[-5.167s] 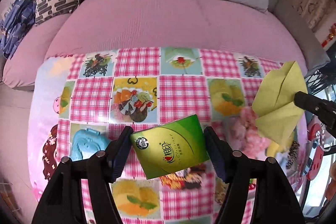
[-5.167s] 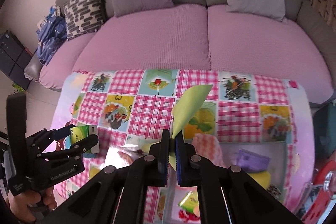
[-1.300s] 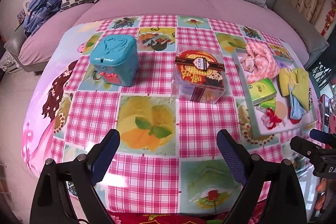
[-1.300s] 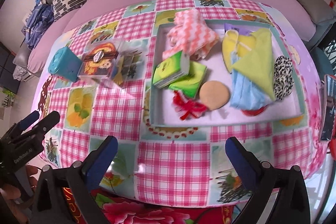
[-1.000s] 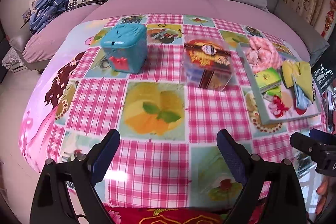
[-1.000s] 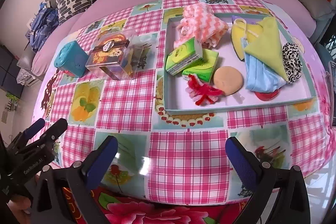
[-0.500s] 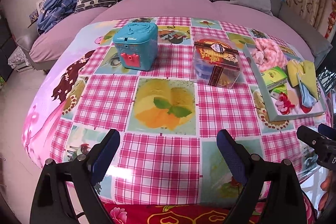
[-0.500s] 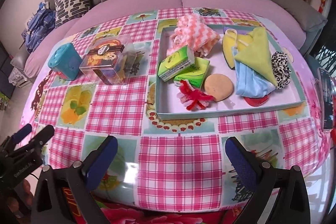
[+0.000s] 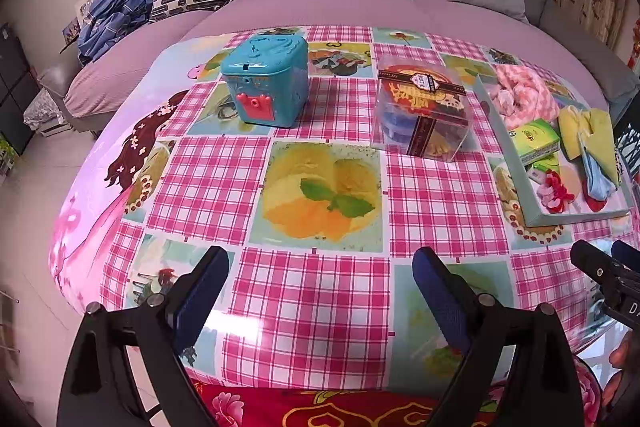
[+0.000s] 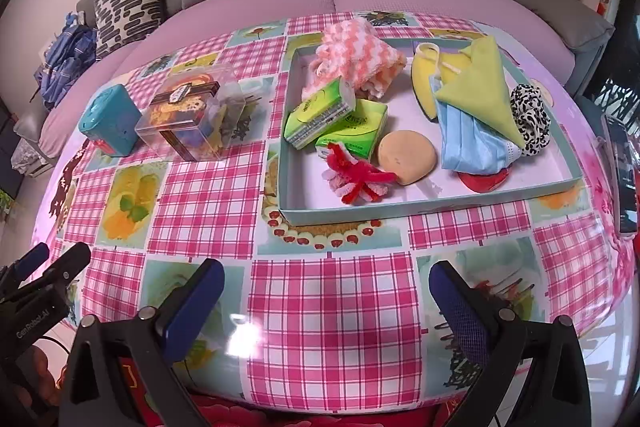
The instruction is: Organize soft objects
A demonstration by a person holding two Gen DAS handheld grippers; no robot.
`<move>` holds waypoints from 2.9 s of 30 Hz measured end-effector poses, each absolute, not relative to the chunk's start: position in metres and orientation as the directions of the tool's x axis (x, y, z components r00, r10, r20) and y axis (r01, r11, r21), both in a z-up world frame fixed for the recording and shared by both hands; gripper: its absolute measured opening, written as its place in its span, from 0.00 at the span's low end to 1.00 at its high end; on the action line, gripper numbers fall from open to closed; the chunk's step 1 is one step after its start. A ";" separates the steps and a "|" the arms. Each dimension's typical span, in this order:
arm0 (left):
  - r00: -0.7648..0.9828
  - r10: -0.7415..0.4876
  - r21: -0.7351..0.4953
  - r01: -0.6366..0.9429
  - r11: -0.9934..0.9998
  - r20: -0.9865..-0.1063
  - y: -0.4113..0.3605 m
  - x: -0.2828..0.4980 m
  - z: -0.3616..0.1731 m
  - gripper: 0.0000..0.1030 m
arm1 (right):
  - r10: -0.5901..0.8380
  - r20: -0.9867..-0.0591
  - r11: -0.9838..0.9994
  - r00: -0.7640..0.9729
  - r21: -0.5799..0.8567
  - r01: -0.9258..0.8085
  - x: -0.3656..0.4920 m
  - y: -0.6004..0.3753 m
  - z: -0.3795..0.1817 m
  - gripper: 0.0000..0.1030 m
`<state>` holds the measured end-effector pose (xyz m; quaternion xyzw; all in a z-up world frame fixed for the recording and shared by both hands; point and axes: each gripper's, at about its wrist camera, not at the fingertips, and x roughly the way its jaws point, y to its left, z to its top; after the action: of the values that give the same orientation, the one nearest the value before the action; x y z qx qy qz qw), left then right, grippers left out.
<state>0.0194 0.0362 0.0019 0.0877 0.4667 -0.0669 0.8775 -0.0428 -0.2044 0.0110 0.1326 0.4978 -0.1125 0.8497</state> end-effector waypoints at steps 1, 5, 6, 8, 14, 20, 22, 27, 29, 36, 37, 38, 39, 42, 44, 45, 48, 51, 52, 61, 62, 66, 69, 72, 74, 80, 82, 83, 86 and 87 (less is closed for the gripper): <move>0.556 -0.031 0.096 0.198 0.976 -0.831 0.036 0.019 0.002 0.91 | -0.060 -0.875 0.939 0.481 0.114 0.324 -0.043 -0.205 0.011 1.00; 0.561 -0.020 0.107 0.193 0.975 -0.827 0.036 0.019 0.002 0.91 | -0.070 -0.871 0.938 0.486 0.109 0.330 -0.043 -0.205 0.011 1.00; 0.562 -0.018 0.109 0.193 0.975 -0.827 0.035 0.019 0.002 0.91 | -0.071 -0.872 0.938 0.485 0.108 0.331 -0.043 -0.205 0.010 1.00; 0.563 -0.012 0.115 0.190 0.975 -0.826 0.034 0.018 0.001 0.91 | -0.073 -0.872 0.940 0.484 0.102 0.327 -0.043 -0.203 0.010 1.00; 0.561 -0.006 0.125 0.194 0.973 -0.828 0.033 0.018 0.001 0.91 | -0.086 -0.873 0.944 0.479 0.083 0.319 -0.041 -0.201 0.008 1.00; 0.557 -0.006 0.121 0.191 0.974 -0.831 0.034 0.019 -0.001 0.91 | -0.094 -0.879 0.941 0.467 0.075 0.331 -0.041 -0.202 0.004 1.00; 0.555 -0.006 0.119 0.188 0.975 -0.832 0.034 0.019 -0.001 0.91 | -0.098 -0.878 0.941 0.469 0.073 0.331 -0.042 -0.201 0.005 1.00; 0.548 -0.007 0.115 0.188 0.975 -0.837 0.034 0.020 -0.003 0.91 | -0.102 -0.878 0.944 0.468 0.063 0.324 -0.041 -0.199 0.005 1.00; 0.547 -0.006 0.115 0.186 0.976 -0.837 0.034 0.020 -0.003 0.91 | -0.098 -0.880 0.945 0.464 0.063 0.320 -0.040 -0.199 0.004 1.00; 0.542 -0.009 0.117 0.198 0.973 -0.841 0.033 0.020 -0.004 0.91 | -0.092 -0.884 0.943 0.459 0.071 0.326 -0.040 -0.201 0.002 1.00; 0.542 -0.007 0.121 0.199 0.973 -0.840 0.033 0.020 -0.005 0.91 | -0.090 -0.884 0.943 0.459 0.073 0.326 -0.040 -0.201 0.002 1.00; 0.542 -0.005 0.123 0.200 0.972 -0.840 0.032 0.020 -0.005 0.91 | -0.090 -0.884 0.942 0.459 0.074 0.328 -0.040 -0.201 0.002 1.00; 0.543 -0.004 0.125 0.200 0.972 -0.840 0.032 0.019 -0.005 0.91 | -0.093 -0.883 0.941 0.460 0.074 0.331 -0.041 -0.201 0.002 1.00; 0.543 -0.002 0.127 0.201 0.971 -0.840 0.032 0.019 -0.005 0.91 | -0.097 -0.878 0.940 0.469 0.075 0.333 -0.042 -0.201 0.004 1.00; 0.541 -0.003 0.127 0.203 0.971 -0.841 0.032 0.019 -0.005 0.91 | -0.092 -0.878 0.939 0.470 0.081 0.334 -0.042 -0.202 0.004 1.00; 0.541 -0.003 0.128 0.204 0.971 -0.841 0.032 0.019 -0.005 0.91 | -0.091 -0.879 0.938 0.469 0.083 0.336 -0.042 -0.202 0.004 1.00; 0.544 0.001 0.134 0.204 0.970 -0.839 0.031 0.019 -0.005 0.91 | -0.086 -0.882 0.931 0.463 0.094 0.352 -0.043 -0.206 0.002 1.00; 0.546 0.006 0.142 0.206 0.968 -0.838 0.031 0.018 -0.005 0.91 | -0.081 -0.882 0.927 0.464 0.105 0.361 -0.044 -0.209 0.001 1.00; 0.546 0.008 0.143 0.206 0.968 -0.838 0.031 0.018 -0.005 0.91 | -0.082 -0.882 0.925 0.465 0.106 0.364 -0.044 -0.210 0.001 1.00; 0.542 0.008 0.145 0.209 0.967 -0.840 0.031 0.019 -0.006 0.91 | -0.089 -0.879 0.925 0.469 0.101 0.366 -0.046 -0.210 0.003 1.00; 0.542 0.009 0.144 0.208 0.967 -0.840 0.030 0.019 -0.006 0.91 | -0.090 -0.879 0.925 0.468 0.101 0.367 -0.046 -0.210 0.003 1.00; 0.542 0.008 0.144 0.209 0.967 -0.840 0.031 0.019 -0.006 0.91 | -0.091 -0.880 0.925 0.466 0.099 0.367 -0.045 -0.209 0.003 1.00; 0.541 0.008 0.143 0.209 0.968 -0.841 0.030 0.019 -0.006 0.91 | -0.091 -0.882 0.926 0.463 0.096 0.366 -0.045 -0.209 0.003 1.00; 0.539 0.007 0.142 0.209 0.968 -0.842 0.030 0.020 -0.007 0.91 | -0.093 -0.881 0.926 0.463 0.094 0.365 -0.045 -0.208 0.003 1.00; 0.536 0.006 0.140 0.210 0.968 -0.844 0.030 0.020 -0.007 0.91 | -0.094 -0.881 0.927 0.464 0.093 0.363 -0.045 -0.208 0.002 1.00; 0.529 0.004 0.134 0.208 0.969 -0.849 0.031 0.021 -0.008 0.91 | -0.098 -0.882 0.929 0.461 0.085 0.360 -0.044 -0.207 0.002 1.00; 0.529 0.005 0.135 0.208 0.969 -0.848 0.030 0.021 -0.008 0.91 | -0.097 -0.883 0.930 0.460 0.084 0.358 -0.044 -0.208 0.002 1.00; 0.529 0.004 0.135 0.208 0.969 -0.849 0.031 0.021 -0.008 0.91 | -0.098 -0.883 0.930 0.458 0.082 0.357 -0.044 -0.208 0.002 1.00; 0.528 0.001 0.132 0.209 0.969 -0.849 0.031 0.020 -0.008 0.91 | -0.099 -0.884 0.932 0.457 0.079 0.354 -0.043 -0.208 0.002 1.00; 0.528 0.000 0.130 0.210 0.969 -0.849 0.031 0.020 -0.007 0.91 | -0.100 -0.884 0.932 0.457 0.077 0.353 -0.043 -0.208 0.002 1.00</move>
<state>0.0203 0.0306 -0.0074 0.1089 0.4818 -0.0607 0.8674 -0.0433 -0.2083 0.0016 0.1258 0.5037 -0.1342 0.8441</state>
